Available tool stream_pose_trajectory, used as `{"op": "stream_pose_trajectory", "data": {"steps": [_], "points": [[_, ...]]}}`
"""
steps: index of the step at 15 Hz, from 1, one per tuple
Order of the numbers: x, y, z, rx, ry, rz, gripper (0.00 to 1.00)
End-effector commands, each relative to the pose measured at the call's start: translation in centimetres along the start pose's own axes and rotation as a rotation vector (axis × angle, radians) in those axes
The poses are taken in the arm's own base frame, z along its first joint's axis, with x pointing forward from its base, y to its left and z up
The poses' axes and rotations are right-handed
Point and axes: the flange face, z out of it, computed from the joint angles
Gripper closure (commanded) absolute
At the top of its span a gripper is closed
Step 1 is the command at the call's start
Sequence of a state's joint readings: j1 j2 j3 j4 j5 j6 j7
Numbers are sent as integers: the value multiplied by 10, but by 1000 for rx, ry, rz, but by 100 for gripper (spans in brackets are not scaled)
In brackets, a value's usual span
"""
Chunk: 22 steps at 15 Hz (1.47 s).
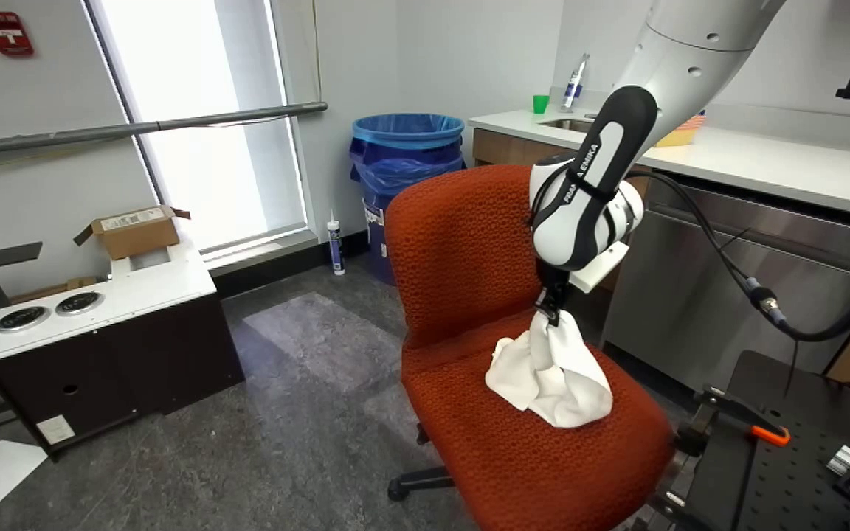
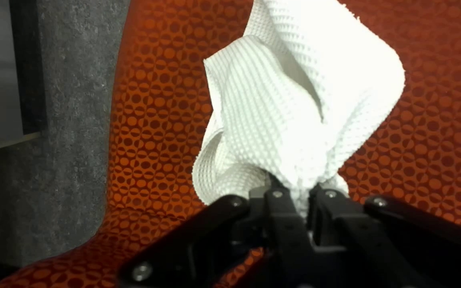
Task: Put the white towel on the seat of the chair
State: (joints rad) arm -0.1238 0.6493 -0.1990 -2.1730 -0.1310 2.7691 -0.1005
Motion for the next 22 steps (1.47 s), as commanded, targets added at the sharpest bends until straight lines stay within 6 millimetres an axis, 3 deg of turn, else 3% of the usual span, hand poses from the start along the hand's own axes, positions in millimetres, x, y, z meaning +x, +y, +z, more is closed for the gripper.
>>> {"op": "stream_pose_trajectory", "data": {"steps": [1,10,11,12,15,16,17,18,22], "points": [[1,0,0,0,-1,0,99],[1,0,0,0,0,0,99],[1,0,0,0,0,0,74],[1,1,-1,0,6,2,73],[2,2,-2,5,14,7,49],[2,2,-2,7,10,4,84],[2,3,-2,6,11,7,44],[2,3,-3,5,10,12,32],[1,5,-3,8,10,14,1]]}}
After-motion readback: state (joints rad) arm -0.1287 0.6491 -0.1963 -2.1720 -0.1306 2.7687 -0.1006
